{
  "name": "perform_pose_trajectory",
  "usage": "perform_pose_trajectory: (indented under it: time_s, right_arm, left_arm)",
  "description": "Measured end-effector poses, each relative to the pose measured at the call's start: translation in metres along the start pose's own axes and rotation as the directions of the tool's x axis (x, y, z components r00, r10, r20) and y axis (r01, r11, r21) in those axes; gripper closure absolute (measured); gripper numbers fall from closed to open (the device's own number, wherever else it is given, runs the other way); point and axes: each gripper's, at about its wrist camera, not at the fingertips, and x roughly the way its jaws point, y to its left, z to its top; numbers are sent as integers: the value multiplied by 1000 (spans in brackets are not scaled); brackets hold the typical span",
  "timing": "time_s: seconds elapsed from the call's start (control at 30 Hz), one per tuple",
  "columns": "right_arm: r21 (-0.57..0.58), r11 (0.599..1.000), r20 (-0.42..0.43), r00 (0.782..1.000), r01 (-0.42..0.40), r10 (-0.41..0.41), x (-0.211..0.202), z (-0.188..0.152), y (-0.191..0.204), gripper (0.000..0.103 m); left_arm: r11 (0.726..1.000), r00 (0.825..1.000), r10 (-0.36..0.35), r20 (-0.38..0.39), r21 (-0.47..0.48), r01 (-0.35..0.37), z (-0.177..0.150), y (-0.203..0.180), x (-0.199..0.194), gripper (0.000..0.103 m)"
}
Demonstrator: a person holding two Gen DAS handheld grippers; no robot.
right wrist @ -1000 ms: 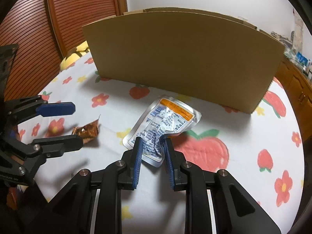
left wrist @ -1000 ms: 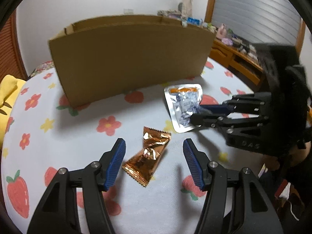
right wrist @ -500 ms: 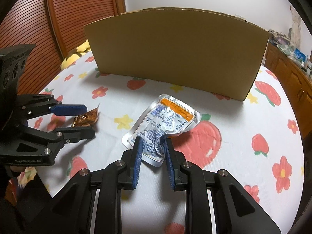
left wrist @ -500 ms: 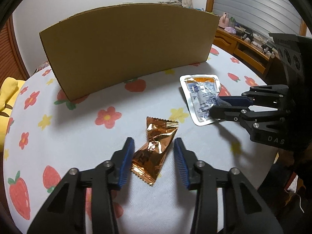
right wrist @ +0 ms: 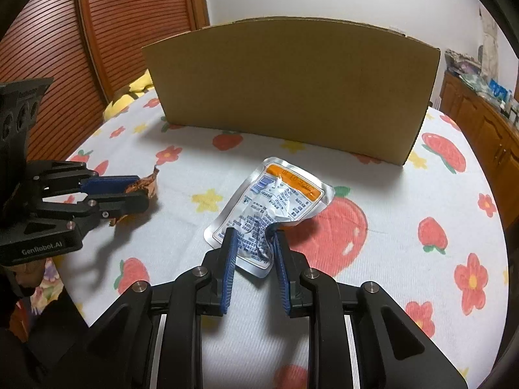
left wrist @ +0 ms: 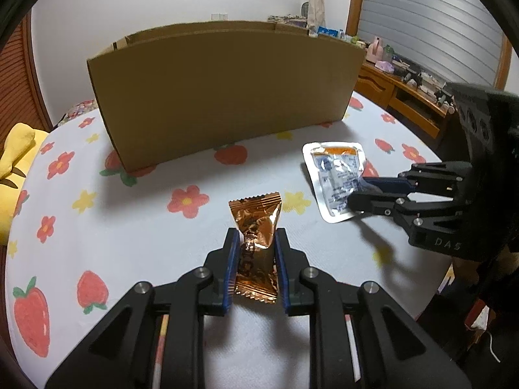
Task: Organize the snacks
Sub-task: 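Close the left tool on the orange-gold wrapped snack, then lift both snacks and carry them over the open box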
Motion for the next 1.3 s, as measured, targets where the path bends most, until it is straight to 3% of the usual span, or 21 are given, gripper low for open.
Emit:
perform_pose_trajectory:
  time_s: [0.2, 0.27, 1.0, 1.3]
  right_arm:
    - [-7, 1000, 13, 1000, 5, -5, -6, 2, 1, 85]
    - [-11, 1000, 22, 1000, 2, -1, -8, 3, 2, 95]
    - [-30, 999, 66, 998, 15, -13, -28, 12, 4, 96]
    - [-61, 997, 153, 988, 40, -30, -63, 40, 5, 96]
  left_arm:
    - [1000, 999, 4, 32, 2, -4, 10, -1, -11, 84]
    - [1000, 999, 4, 42, 2, -4, 14, -2, -13, 84]
    - [1000, 997, 9, 79, 0, -9, 28, -5, -25, 84]
    - [1000, 987, 12, 158, 14, -14, 64, -4, -51, 84]
